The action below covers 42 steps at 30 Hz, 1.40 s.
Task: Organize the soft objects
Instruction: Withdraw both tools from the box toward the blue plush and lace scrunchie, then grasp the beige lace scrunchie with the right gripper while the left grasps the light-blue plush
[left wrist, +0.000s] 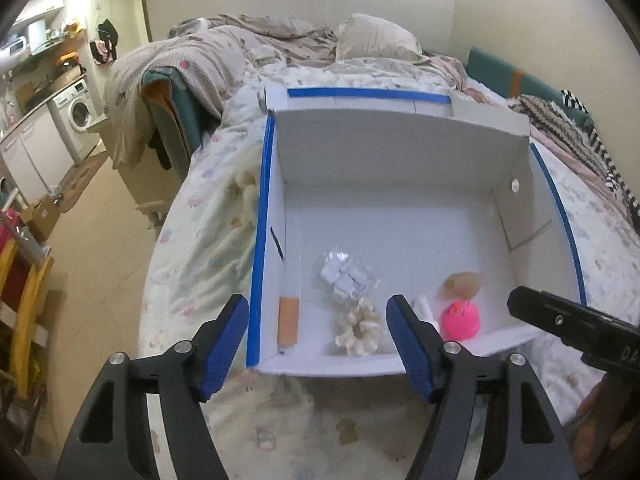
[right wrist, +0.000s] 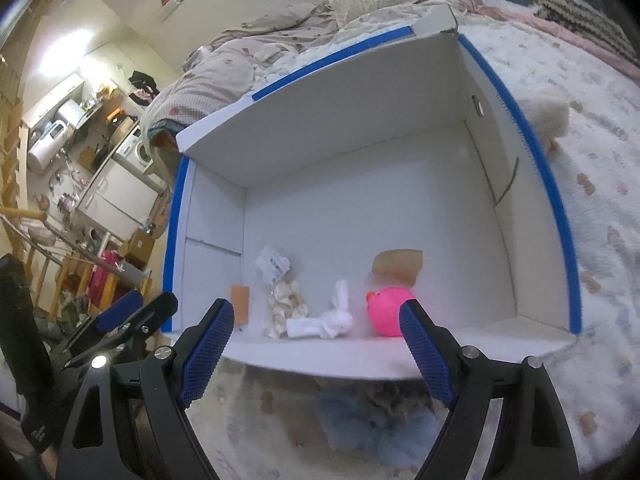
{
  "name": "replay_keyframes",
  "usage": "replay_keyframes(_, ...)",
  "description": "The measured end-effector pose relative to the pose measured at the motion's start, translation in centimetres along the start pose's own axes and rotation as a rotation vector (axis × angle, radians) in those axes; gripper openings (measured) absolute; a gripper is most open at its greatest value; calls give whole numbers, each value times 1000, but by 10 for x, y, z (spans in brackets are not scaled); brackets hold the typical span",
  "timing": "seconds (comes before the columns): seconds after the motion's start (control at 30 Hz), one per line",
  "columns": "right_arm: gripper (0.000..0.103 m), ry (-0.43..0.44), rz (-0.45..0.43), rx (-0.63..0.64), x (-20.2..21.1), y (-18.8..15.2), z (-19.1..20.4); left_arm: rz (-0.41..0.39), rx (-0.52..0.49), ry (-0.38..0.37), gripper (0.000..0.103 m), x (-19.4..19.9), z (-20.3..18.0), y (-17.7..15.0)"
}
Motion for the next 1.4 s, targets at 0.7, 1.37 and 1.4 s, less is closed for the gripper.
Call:
replay_keyframes(0.7,90,-68,121,-121,7,-56,-36,135,121,40,69,2,39,-66)
replay_keyframes(1.37,5,-155,208,-3,-24,-69,-39,206,129,-25,69,-15,16,-72)
replay_keyframes(1.4,5,-132,177,-14,-15,-66,-38,209,132,-42,69,-16,14,-73)
Point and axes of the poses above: each gripper's, at about its wrist camera, not at the fingertips, and x roughly against the way its jaws point, z to its left, y to its top, the point moved 8 cm from there along -x, roughly the way its jaws point, and after that the axes turned 3 degrees about x, right-handed, at the moved point
